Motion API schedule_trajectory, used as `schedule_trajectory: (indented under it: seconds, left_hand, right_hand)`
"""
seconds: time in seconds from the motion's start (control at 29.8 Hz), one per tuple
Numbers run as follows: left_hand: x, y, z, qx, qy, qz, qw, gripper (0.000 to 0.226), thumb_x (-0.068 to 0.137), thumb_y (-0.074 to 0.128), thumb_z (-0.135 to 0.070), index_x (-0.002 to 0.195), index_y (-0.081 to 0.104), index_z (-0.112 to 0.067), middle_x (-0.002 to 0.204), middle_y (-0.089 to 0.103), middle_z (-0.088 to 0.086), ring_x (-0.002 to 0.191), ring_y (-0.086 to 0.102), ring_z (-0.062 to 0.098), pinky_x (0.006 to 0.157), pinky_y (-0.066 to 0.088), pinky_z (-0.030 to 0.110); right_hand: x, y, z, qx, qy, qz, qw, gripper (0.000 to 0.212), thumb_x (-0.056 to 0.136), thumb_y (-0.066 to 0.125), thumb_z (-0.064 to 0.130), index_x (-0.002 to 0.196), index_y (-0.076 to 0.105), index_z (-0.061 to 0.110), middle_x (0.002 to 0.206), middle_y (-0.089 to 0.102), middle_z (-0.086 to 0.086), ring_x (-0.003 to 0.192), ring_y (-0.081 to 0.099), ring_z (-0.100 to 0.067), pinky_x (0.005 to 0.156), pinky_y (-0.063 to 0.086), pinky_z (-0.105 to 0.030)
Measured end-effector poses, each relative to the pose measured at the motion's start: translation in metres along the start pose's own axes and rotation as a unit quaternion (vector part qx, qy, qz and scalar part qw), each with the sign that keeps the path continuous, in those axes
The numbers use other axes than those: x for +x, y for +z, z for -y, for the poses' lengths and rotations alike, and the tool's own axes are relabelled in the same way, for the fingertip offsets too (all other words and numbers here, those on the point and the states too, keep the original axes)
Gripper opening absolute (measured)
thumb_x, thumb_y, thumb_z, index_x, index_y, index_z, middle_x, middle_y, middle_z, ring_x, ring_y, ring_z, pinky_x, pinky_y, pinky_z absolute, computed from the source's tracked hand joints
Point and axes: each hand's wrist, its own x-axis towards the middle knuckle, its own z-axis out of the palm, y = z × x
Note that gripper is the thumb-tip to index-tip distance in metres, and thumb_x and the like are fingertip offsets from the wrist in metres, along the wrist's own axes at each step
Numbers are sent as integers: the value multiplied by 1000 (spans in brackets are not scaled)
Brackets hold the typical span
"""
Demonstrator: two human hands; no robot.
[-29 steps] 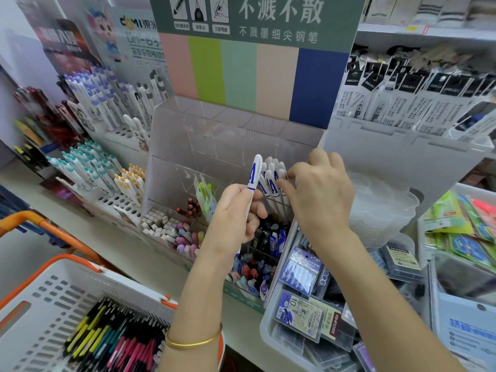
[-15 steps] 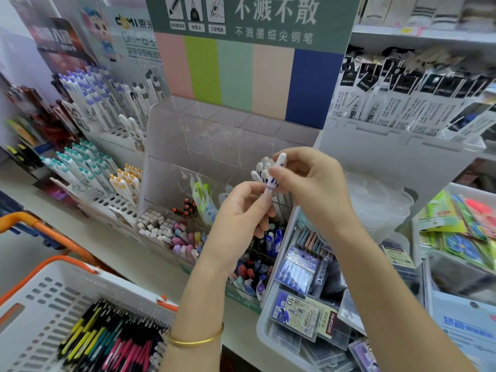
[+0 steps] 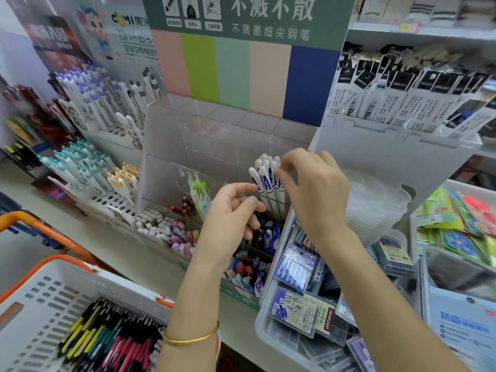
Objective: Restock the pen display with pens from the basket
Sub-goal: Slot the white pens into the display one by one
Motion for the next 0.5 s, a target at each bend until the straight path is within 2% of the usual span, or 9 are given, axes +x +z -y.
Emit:
schedule_trajectory:
  seconds: [0.1,0.17,0.24,0.3,0.4,0.5]
  left_hand:
    - [0,-1,1,6,2,1,1000,21,99,48,-5,110,58,-20,84,68,0,55,54,4,47,44,18]
    - [0,-1,1,7,3,0,1000,21,99,49,-5,111,58,-19,85,68,0,55,54,4,47,44,18]
    - [-1,-2,2,4,5,-3,1000,22,98,48,-4,111,58,-19,83,68,-1,55,54,4,47,43,18]
    - [-2,-5,3,3,7,-11,1000,22,98,49,-4,111,58,-19,82,68,-2,55,54,4,47,44,18]
    - [-6,-11,7,-12,9,-31,999,21,98,49,-5,112,59,-17,79,69,-4,56,54,6,48,43,19]
    - [-15,-24,14,-42,0,-70,997,17,99,50,-6,109,60,-15,73,68,-6,55,53,8,47,41,21]
  right_hand:
    - [-4,4,-2,-48,-22,-1,999,15,84,65,24,76,68,12,75,62,-4,72,53,-27,43,42,-31]
    - [-4,5,-2,-52,-23,-9,998,15,87,63,18,78,71,8,78,59,-8,71,53,-29,43,43,-32]
    - [-5,2,0,-8,2,-15,1000,14,85,59,4,92,71,4,85,59,-12,76,55,-32,49,47,-36]
    - [-6,-4,1,50,22,-26,998,25,83,55,-3,102,69,2,90,59,-13,81,57,-31,57,48,-36]
    - [-9,-10,13,123,15,-18,992,23,85,52,-1,101,69,6,92,58,-9,79,56,-24,64,47,-33]
    - [-18,-3,42,190,-16,45,981,23,84,53,0,101,68,7,94,58,-6,81,56,-20,67,46,-31]
